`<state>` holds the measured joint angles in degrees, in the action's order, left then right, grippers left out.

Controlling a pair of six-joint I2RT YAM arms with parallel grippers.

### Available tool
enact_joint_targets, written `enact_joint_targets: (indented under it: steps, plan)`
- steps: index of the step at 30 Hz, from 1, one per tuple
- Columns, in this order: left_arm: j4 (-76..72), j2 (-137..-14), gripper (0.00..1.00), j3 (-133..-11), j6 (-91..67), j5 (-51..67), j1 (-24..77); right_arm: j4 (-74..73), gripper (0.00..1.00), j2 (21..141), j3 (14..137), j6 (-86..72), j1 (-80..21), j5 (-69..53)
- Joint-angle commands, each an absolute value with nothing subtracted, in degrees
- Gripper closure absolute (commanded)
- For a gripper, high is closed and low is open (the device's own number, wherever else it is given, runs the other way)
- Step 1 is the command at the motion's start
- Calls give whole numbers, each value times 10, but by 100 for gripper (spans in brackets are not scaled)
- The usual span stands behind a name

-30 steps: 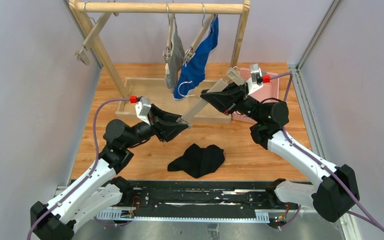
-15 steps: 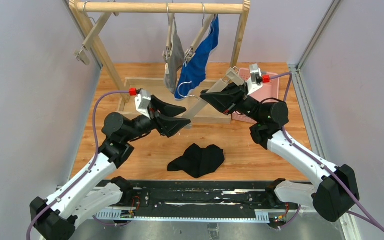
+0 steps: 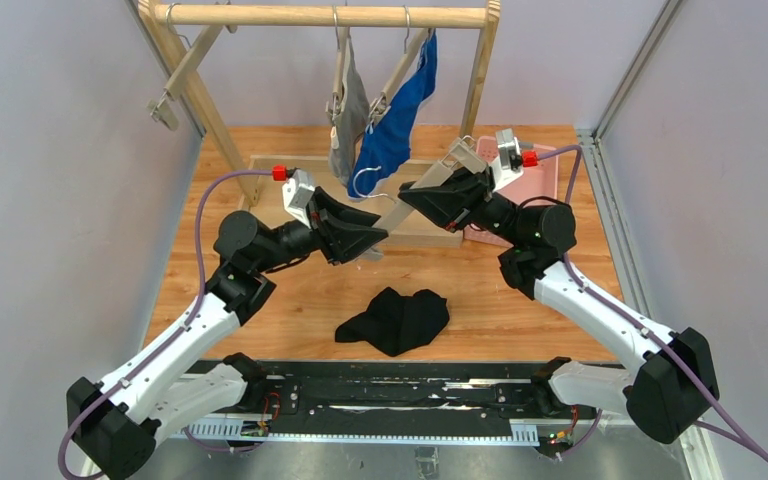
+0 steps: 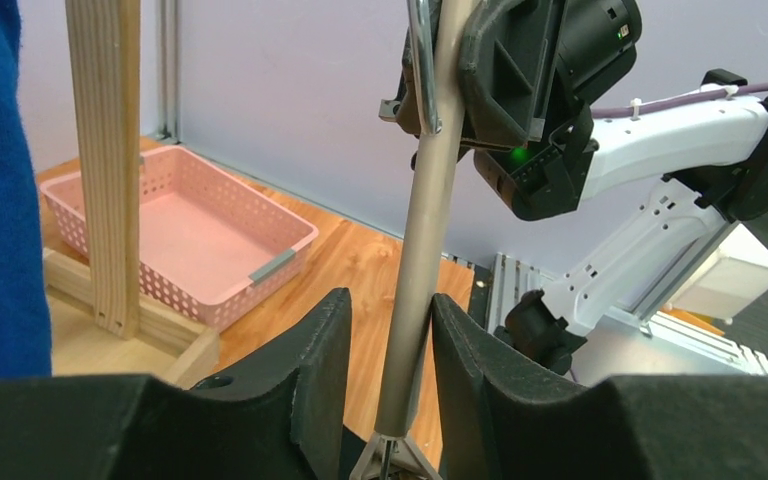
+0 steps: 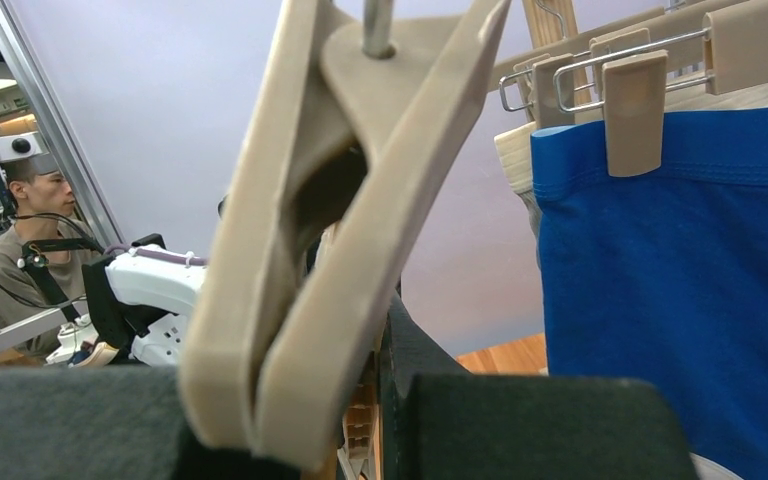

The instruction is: Remove the underwear clipped to the hanger

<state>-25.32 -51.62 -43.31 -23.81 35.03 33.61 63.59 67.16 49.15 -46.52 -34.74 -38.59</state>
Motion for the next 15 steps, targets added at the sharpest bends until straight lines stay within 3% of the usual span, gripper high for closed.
enact_joint_targets:
  steps: [1,4,9,15]
  plan:
    - [-265,-523,60,-452,-237,370,339,665,99,672,517,-469,-358,-391]
    - [-265,-526,63,-451,-237,375,340,666,99,673,518,-468,-359,-389]
    - [-266,-527,99,-445,-231,378,342,665,99,677,522,-468,-360,-389]
    - [-266,-506,100,-439,-234,365,343,647,99,675,523,-463,-361,-388]
